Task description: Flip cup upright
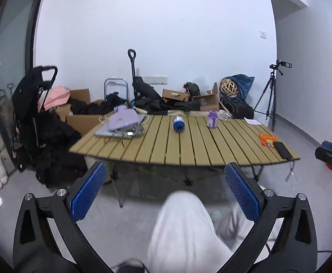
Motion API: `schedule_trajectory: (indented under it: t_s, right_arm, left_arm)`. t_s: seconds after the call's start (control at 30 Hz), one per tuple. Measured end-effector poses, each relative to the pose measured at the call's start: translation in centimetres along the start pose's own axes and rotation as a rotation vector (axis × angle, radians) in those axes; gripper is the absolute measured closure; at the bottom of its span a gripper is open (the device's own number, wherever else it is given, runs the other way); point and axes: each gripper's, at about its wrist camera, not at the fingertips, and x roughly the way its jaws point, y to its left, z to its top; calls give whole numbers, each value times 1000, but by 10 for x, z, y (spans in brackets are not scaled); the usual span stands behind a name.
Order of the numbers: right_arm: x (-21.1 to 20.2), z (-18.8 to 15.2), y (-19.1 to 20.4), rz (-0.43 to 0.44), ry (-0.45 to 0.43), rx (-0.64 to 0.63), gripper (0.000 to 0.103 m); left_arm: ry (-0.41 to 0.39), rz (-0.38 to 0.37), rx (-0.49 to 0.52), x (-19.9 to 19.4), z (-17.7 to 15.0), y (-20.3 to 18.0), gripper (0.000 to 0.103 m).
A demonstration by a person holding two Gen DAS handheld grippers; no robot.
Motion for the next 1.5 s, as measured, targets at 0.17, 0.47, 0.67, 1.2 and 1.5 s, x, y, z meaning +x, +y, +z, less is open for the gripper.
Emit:
schedule_trajectory:
  t_s: [0.17,0.47,0.67,1.2,1.5]
  right_arm:
    - [-39,-51,33,-1,-6,-27,22]
    - [-67,-81,70,23,-76,-127,22]
    - [-64,-82,69,12,-65,-104,22]
    - [-72,-82,62,6,-94,-81,22]
    - [-74,-81,62,5,-102,-77,22]
  left_arm:
    - [-79,40,41,-53,-42,-3,0]
    - [-167,45,35,-100,-84,-11,0]
    - [-189,14,46,-104,-85,-17,0]
    - [-191,15,45,-109,-89,-20,0]
    - [-200,14,42,-112,-89,-20,0]
